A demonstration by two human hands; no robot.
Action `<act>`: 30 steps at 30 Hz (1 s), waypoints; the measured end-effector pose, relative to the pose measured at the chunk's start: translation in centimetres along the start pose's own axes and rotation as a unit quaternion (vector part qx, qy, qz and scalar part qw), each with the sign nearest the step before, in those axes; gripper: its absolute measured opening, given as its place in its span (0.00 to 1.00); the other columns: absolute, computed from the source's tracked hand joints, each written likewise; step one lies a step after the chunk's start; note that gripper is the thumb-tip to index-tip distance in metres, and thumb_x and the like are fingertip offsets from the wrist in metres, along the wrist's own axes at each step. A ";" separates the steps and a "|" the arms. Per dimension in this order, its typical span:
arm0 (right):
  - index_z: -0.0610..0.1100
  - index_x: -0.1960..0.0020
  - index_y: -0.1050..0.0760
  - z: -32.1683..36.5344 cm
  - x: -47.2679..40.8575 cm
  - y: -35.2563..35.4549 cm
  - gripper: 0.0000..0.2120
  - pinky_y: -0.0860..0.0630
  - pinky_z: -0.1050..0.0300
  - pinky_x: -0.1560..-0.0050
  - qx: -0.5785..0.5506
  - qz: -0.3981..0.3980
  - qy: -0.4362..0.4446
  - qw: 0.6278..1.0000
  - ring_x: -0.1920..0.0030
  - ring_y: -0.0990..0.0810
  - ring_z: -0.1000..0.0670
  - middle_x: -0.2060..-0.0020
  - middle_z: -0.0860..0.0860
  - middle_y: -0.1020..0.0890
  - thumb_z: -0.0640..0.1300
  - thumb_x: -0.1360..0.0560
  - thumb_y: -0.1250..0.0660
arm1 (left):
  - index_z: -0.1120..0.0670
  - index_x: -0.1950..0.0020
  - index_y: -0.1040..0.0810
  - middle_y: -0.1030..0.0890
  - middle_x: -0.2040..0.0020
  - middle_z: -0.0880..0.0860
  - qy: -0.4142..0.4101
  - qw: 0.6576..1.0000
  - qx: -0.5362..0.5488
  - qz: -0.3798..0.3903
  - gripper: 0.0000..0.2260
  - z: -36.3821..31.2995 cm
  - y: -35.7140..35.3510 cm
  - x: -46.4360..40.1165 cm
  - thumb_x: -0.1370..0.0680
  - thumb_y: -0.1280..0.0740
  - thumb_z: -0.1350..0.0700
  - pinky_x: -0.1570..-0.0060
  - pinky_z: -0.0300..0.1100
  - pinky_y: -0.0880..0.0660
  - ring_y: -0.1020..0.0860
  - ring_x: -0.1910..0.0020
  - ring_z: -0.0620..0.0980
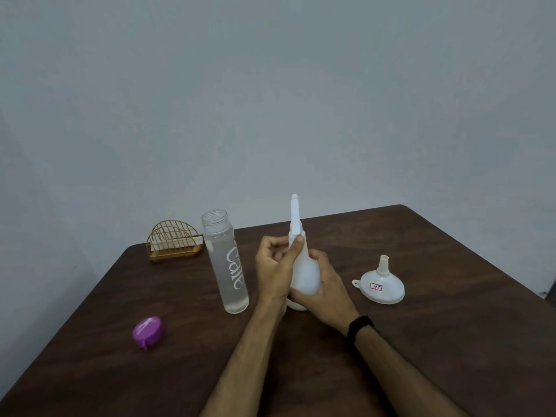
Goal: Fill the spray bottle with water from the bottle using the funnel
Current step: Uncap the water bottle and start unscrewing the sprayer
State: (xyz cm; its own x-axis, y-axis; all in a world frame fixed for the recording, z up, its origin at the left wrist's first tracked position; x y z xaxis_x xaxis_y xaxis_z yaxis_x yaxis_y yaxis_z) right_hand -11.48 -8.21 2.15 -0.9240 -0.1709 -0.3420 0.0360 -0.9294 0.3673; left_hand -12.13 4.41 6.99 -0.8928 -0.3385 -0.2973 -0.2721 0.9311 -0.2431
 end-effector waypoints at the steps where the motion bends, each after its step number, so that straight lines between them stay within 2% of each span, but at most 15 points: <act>1: 0.60 0.32 0.39 0.0 0.0 0.0 0.41 0.25 0.64 0.45 0.000 -0.002 0.002 1.000 0.40 0.25 0.60 0.38 0.60 0.26 0.64 0.38 0.22 | 0.58 0.52 0.23 0.15 0.59 0.50 0.007 1.000 0.019 0.006 0.15 0.0 0.2 0.0 0.29 0.23 0.51 0.62 0.33 0.23 0.17 0.59 0.43; 3: 0.59 0.32 0.39 0.1 0.0 0.1 0.41 0.24 0.62 0.44 0.001 -0.003 0.004 1.000 0.40 0.25 0.60 0.39 0.60 0.26 0.63 0.38 0.22 | 0.57 0.48 0.23 0.15 0.55 0.51 0.029 0.999 0.040 0.021 0.11 0.2 0.2 -0.1 0.25 0.25 0.56 0.59 0.35 0.23 0.17 0.55 0.46; 5: 0.59 0.32 0.39 0.2 0.0 0.1 0.41 0.23 0.61 0.44 0.003 -0.003 0.005 1.000 0.41 0.25 0.59 0.39 0.60 0.26 0.63 0.38 0.22 | 0.56 0.42 0.23 0.16 0.49 0.53 0.048 0.997 0.036 0.055 0.11 0.3 -0.2 -0.1 0.23 0.28 0.56 0.53 0.39 0.22 0.18 0.51 0.47; 7: 0.58 0.32 0.39 0.2 0.1 0.1 0.41 0.23 0.62 0.45 0.004 -0.003 0.004 1.000 0.41 0.25 0.59 0.39 0.59 0.26 0.63 0.38 0.22 | 0.54 0.38 0.22 0.16 0.47 0.52 0.056 0.993 0.025 0.096 0.12 0.2 -0.8 0.0 0.21 0.31 0.54 0.49 0.42 0.21 0.18 0.50 0.46; 11: 0.57 0.32 0.39 0.3 0.0 0.0 0.41 0.23 0.61 0.44 0.005 -0.003 0.005 1.000 0.41 0.25 0.58 0.39 0.58 0.26 0.63 0.37 0.22 | 0.50 0.39 0.19 0.17 0.44 0.53 0.055 0.989 -0.017 0.140 0.11 0.1 -1.2 0.2 0.19 0.35 0.50 0.46 0.46 0.21 0.19 0.47 0.50; 14: 0.59 0.32 0.39 0.3 0.0 0.0 0.41 0.24 0.64 0.45 0.003 -0.001 0.008 1.000 0.40 0.25 0.60 0.39 0.59 0.26 0.64 0.38 0.22 | 0.51 0.43 0.20 0.16 0.50 0.49 0.038 0.993 -0.019 0.113 0.09 -0.1 -1.1 0.2 0.22 0.29 0.53 0.54 0.38 0.21 0.19 0.52 0.45; 17: 0.61 0.33 0.40 0.3 0.0 -0.1 0.41 0.27 0.66 0.45 -0.001 0.005 0.006 1.000 0.39 0.25 0.60 0.37 0.60 0.27 0.64 0.39 0.24 | 0.51 0.43 0.23 0.17 0.49 0.48 0.025 0.997 -0.044 0.062 0.15 0.1 -1.4 0.2 0.27 0.24 0.53 0.56 0.35 0.22 0.18 0.52 0.44; 19: 0.60 0.32 0.41 0.3 0.0 -0.1 0.42 0.27 0.66 0.45 -0.002 0.009 0.002 1.000 0.39 0.26 0.59 0.37 0.59 0.27 0.66 0.40 0.25 | 0.50 0.42 0.23 0.17 0.49 0.48 0.034 0.997 -0.046 0.059 0.17 0.2 -1.5 0.3 0.27 0.24 0.50 0.57 0.34 0.22 0.18 0.52 0.44; 22: 0.60 0.33 0.41 0.2 0.0 -0.2 0.42 0.24 0.63 0.44 0.002 0.012 0.003 1.000 0.39 0.25 0.57 0.38 0.58 0.27 0.67 0.40 0.25 | 0.48 0.43 0.19 0.16 0.51 0.47 0.060 0.993 -0.017 0.099 0.10 0.5 -1.5 0.4 0.23 0.29 0.48 0.58 0.33 0.23 0.18 0.55 0.41; 24: 0.60 0.33 0.40 0.3 0.1 -0.1 0.42 0.24 0.62 0.45 0.003 0.009 0.009 1.000 0.40 0.25 0.58 0.38 0.58 0.27 0.66 0.40 0.24 | 0.49 0.44 0.18 0.16 0.53 0.46 0.058 0.993 -0.002 0.098 0.09 0.4 -1.2 0.3 0.23 0.28 0.49 0.58 0.34 0.23 0.18 0.56 0.40; 27: 0.58 0.31 0.40 0.3 0.1 -0.1 0.43 0.24 0.62 0.43 0.000 0.007 0.010 1.000 0.39 0.25 0.58 0.37 0.57 0.26 0.64 0.39 0.24 | 0.51 0.45 0.21 0.16 0.51 0.49 0.040 0.998 -0.004 0.052 0.14 0.1 -0.8 0.3 0.28 0.23 0.51 0.57 0.35 0.22 0.18 0.52 0.44; 30: 0.60 0.33 0.40 0.3 0.1 -0.1 0.41 0.25 0.64 0.44 -0.005 0.005 0.008 1.000 0.39 0.25 0.59 0.38 0.58 0.26 0.64 0.39 0.24 | 0.50 0.42 0.24 0.17 0.47 0.50 0.042 0.997 -0.016 0.059 0.18 0.0 -1.1 0.4 0.28 0.23 0.50 0.57 0.34 0.22 0.18 0.49 0.46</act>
State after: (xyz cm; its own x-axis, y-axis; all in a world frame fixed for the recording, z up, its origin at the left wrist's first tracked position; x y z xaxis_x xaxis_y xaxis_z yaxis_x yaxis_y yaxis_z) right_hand -11.71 -8.08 2.29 -0.9171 -0.1856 -0.3528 0.0488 -0.9306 0.3627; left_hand -12.19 3.25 7.13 -0.9457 -0.2142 -0.2443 -0.1724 0.9682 -0.1813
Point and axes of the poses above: each hand's wrist, its own x-axis away from the middle knuckle, its own y-axis out of the back of the hand, z = x × y, the point moved 7 cm from there along -x, towards the middle knuckle
